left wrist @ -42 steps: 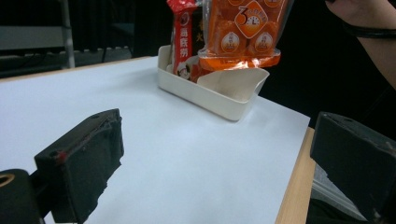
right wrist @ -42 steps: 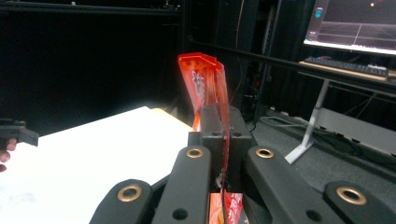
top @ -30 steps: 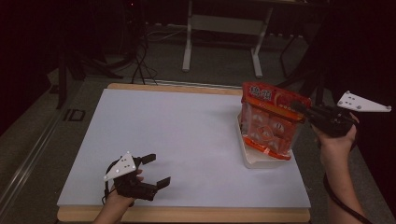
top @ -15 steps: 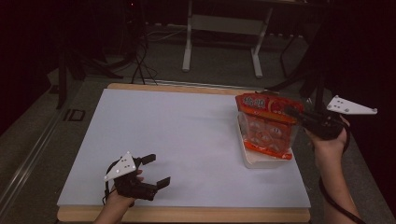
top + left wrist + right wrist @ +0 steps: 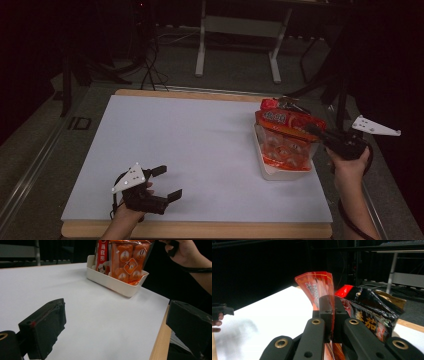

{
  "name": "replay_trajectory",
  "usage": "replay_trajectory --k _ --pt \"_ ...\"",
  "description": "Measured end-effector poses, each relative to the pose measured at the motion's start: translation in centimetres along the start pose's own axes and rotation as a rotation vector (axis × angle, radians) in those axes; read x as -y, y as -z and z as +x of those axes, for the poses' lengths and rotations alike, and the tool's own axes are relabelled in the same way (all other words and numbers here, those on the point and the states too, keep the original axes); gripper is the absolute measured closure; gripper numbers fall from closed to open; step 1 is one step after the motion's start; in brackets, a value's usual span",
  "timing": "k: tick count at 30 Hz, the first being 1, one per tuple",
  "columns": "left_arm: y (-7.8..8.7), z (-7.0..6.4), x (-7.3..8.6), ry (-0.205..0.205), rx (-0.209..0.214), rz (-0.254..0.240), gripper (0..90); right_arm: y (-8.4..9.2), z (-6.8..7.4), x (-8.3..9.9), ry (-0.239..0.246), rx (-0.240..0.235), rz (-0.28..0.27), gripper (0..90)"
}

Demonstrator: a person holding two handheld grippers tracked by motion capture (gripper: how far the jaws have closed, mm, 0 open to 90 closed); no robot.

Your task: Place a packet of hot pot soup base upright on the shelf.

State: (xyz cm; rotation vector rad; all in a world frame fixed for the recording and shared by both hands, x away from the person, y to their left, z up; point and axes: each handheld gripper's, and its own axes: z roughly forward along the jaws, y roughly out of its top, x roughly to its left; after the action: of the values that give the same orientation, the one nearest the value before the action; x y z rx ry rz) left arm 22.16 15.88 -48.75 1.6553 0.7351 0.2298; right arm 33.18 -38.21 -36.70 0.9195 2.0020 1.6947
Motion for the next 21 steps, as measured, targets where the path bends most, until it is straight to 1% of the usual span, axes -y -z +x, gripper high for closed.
replay_trajectory --k 4,8,11,14,19,21 --pt "0.0 0.0 0.1 0.004 -0.002 0.000 3.5 0.3 -0.1 0.4 -0.012 0.019 -0.007 90.0" --pt "0.1 0.0 0.0 0.009 -0.001 -0.011 3.5 0.3 0.1 0.7 -0.016 0.034 -0.013 89.9" --pt "0.1 0.1 0.1 0.011 -0.001 -0.008 3.5 0.2 0.3 0.6 -0.012 0.053 -0.005 89.9" --pt "0.0 0.1 0.2 0.008 0.001 -0.003 3.5 0.1 0.3 0.6 -0.019 0.068 -0.001 89.9" --pt "0.1 0.1 0.2 0.012 0.000 -0.007 3.5 0.0 -0.2 1.3 -0.059 0.067 0.000 89.9" --pt "0.1 0.1 0.2 0.014 -0.001 -0.006 3.5 0.1 -0.2 1.5 -0.064 0.073 0.001 89.9"
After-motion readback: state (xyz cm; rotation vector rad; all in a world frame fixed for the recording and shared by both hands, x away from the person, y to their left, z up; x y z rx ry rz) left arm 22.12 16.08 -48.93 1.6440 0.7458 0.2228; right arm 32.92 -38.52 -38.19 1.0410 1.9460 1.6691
